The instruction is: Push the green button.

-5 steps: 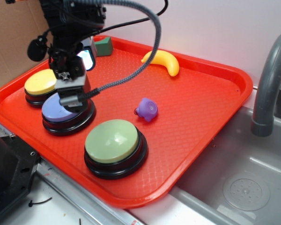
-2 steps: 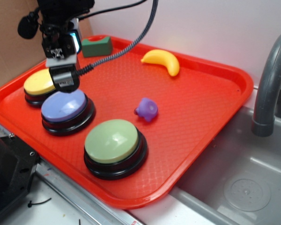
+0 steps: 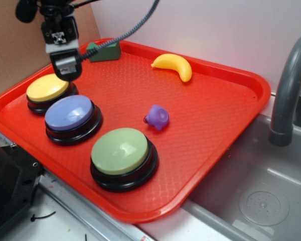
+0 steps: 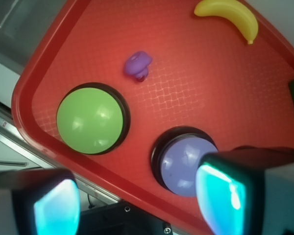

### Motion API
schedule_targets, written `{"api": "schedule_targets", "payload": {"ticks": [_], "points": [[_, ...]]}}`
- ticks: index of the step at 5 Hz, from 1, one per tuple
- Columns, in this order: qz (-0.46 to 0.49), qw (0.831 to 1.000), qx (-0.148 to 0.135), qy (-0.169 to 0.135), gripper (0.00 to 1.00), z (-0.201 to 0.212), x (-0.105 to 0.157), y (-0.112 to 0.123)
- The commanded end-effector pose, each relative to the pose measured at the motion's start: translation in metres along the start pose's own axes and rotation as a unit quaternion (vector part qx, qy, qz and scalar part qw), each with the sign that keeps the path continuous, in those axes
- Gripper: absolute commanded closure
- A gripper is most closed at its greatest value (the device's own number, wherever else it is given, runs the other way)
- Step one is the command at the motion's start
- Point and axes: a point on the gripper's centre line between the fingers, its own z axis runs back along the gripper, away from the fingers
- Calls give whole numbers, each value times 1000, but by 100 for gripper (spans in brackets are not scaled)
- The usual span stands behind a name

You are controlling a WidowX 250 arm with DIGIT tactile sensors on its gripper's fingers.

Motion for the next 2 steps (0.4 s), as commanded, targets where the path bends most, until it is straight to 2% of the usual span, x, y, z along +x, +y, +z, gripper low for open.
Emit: {"api": "schedule_targets", "payload": {"ticks": [1, 2], "points": [[42, 999, 11, -29, 0, 30, -3, -3], [72, 997, 14, -20, 0, 31, -13, 3]]}}
